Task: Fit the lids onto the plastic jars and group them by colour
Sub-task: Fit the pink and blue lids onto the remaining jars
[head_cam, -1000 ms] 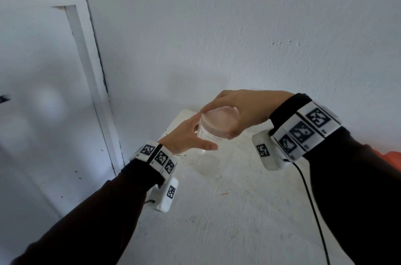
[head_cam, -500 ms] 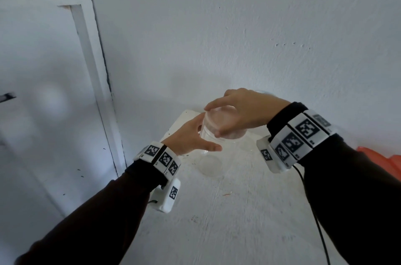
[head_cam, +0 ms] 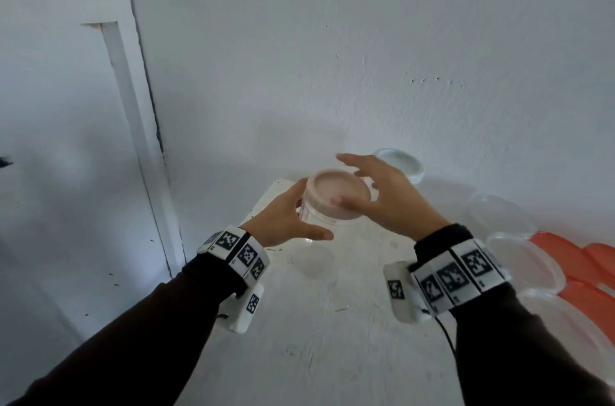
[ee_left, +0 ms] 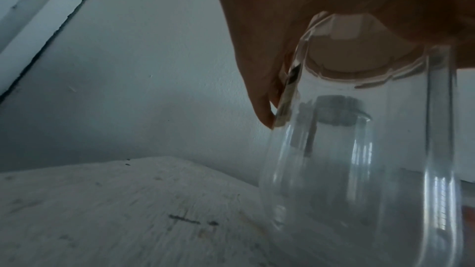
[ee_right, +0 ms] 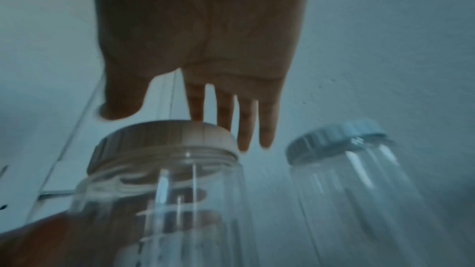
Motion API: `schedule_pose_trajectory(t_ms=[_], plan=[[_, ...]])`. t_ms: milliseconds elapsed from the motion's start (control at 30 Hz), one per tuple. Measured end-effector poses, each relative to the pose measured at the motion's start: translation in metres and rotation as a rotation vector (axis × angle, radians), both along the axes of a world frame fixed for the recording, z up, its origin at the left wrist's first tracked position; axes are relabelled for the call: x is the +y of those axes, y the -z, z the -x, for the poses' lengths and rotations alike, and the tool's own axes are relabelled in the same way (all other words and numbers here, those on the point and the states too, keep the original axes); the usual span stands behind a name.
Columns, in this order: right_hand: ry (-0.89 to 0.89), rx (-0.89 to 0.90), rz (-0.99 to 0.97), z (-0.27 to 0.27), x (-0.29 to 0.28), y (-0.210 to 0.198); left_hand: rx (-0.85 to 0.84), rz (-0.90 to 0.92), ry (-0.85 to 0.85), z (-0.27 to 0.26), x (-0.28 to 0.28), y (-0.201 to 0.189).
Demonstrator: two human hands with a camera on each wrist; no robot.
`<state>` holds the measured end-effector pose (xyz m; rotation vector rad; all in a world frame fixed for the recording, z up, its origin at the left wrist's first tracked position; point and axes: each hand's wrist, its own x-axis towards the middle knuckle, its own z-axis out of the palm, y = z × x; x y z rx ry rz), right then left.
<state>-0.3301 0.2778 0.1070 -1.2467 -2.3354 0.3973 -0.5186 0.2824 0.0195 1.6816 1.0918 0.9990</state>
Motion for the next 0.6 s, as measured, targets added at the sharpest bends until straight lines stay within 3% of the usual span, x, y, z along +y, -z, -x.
schedule_pose_trajectory(t_ms=[133,267,467,600], plan=[[0.326,0.399,-0.247,-0.024,0.011,0.025,0.019,-0.004,-0.079,0.004,0.018,-0.003],[0.59,0.6,-0.109,-0.044,0.026,0.044,0.012,0.006,-0.114,0.008,0.041,-0.004],[0.646,0.642,0.234,-0.046,0.046,0.07,-0.021,0.04,-0.078,0.018,0.073,-0.007],[0.622,0.714,0.299,-0.046,0.061,0.082,-0.031,0.011,-0.089,0.024,0.09,-0.006]])
